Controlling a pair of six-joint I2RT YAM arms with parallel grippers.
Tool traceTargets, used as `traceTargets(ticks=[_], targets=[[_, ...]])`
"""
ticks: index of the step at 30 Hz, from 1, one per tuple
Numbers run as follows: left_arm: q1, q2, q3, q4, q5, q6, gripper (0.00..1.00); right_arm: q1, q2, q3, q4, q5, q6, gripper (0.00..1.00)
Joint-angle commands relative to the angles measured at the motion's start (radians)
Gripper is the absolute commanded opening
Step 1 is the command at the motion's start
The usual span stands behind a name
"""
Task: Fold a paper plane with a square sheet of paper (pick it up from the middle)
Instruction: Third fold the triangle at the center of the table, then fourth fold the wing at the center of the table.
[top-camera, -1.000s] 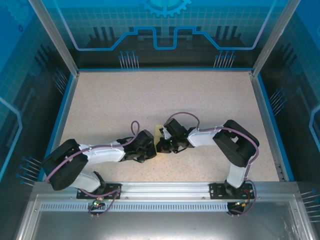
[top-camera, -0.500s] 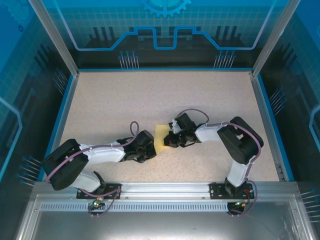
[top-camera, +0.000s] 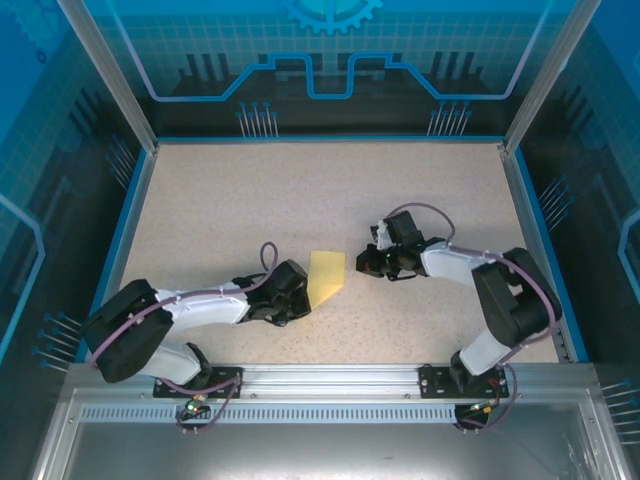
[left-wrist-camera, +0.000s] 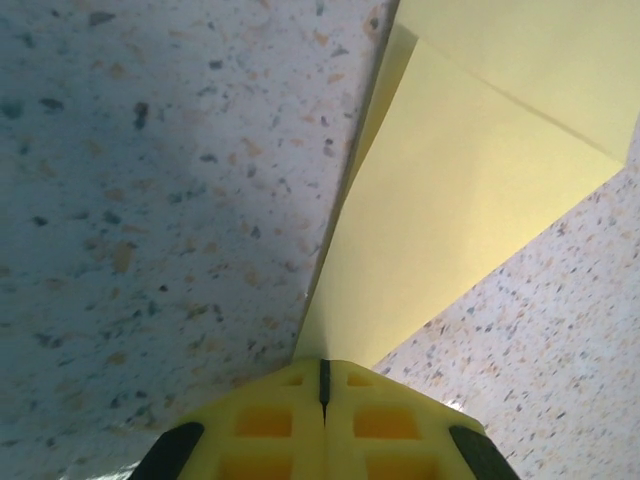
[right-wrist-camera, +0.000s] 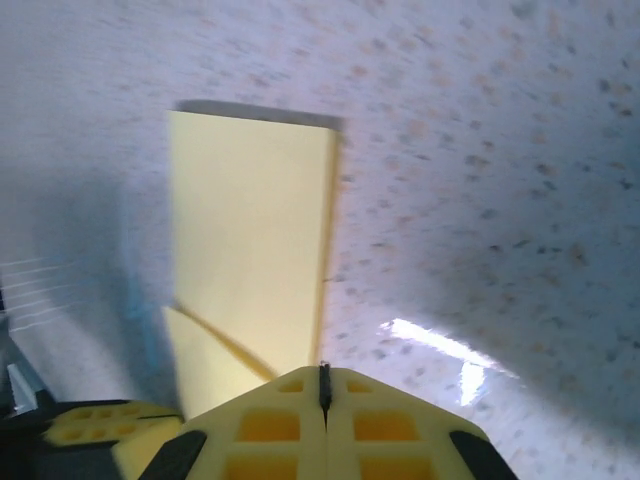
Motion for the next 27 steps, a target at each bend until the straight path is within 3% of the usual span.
traceTargets(ticks=[1, 4, 8, 16, 27], targets=[[-0.008, -0.046, 0.082, -0.076, -0.035, 0.080, 0.08, 0.018, -0.073, 0.022, -0.090, 0.010, 0.000, 0.21], [-0.006, -0.039, 0.122, -0.056, -0.058, 0.104, 0.11, 0.032, -0.081, 0.009, -0.101, -0.019, 0.030, 0.41], [-0.005, 0.018, 0.166, -0.064, -0.106, 0.109, 0.12, 0.073, -0.048, 0.008, -0.089, -0.056, 0.079, 0.47], [-0.003, 0.157, 0.243, -0.176, -0.236, 0.090, 0.04, 0.136, 0.057, 0.054, -0.060, -0.067, 0.123, 0.48], [-0.003, 0.231, 0.267, -0.217, -0.253, 0.106, 0.02, 0.185, 0.128, 0.101, -0.070, -0.030, 0.148, 0.45]])
